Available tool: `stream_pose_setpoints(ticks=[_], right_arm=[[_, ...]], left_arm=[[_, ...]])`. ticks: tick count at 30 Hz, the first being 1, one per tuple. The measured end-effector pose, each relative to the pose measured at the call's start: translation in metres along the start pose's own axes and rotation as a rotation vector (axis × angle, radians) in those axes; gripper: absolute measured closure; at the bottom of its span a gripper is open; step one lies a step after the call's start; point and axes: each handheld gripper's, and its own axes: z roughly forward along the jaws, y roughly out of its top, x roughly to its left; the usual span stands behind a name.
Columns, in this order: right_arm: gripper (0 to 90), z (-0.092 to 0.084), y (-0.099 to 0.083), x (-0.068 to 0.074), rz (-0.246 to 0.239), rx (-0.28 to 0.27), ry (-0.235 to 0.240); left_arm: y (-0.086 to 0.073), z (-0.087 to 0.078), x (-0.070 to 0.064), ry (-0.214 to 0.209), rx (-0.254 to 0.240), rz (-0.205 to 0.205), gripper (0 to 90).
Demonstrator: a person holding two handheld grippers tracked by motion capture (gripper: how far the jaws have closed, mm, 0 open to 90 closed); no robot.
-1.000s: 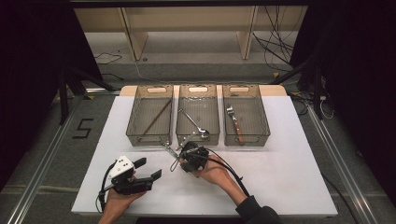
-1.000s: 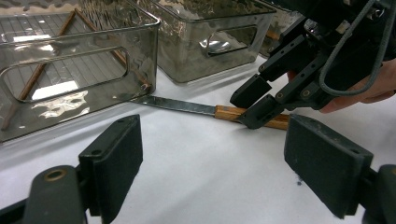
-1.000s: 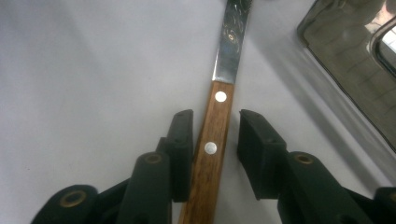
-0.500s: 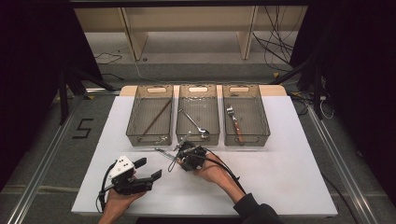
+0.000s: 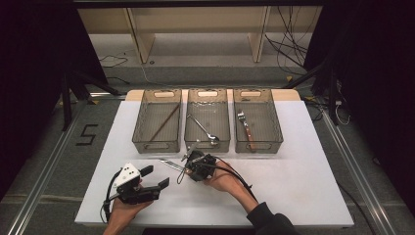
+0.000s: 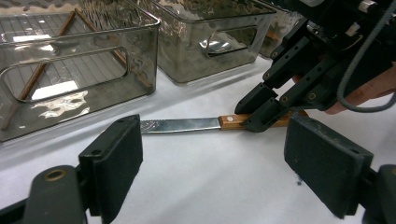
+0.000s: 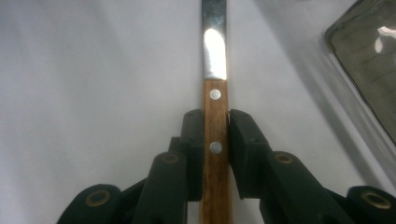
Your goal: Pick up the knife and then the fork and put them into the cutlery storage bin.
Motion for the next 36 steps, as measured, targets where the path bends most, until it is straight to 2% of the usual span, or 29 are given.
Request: stream_pose_setpoints(ticks=[4, 7, 11, 17, 28, 36], right_arm=[[77.1, -0.006, 0.0, 0.0, 0.003, -0.024, 0.008], [77.1, -0.015, -0.002, -0.003, 0.005, -0.062, 0.021], [77.1, -0.033, -0.006, -0.005, 0.022, -0.114, 0.032], [77.0, -0.063, -0.016, -0.019, 0.066, -0.196, 0.02], [77.0, -0.109, -0.034, -0.056, 0.172, -0.289, -0.067], [77.0, -0.133, -0.05, -0.092, 0.286, -0.332, -0.153]], left_arm=[[0.0, 0.0, 0.0, 0.0, -0.003, -0.003, 19.2], [0.0, 0.0, 0.0, 0.001, -0.004, -0.003, 19.2], [0.0, 0.0, 0.0, 0.002, -0.003, -0.002, 19.2], [0.0, 0.0, 0.0, 0.002, 0.0, 0.0, 19.3], [0.0, 0.001, 0.0, 0.003, 0.001, 0.0, 19.2], [0.0, 0.001, 0.0, 0.003, 0.003, 0.001, 19.2]])
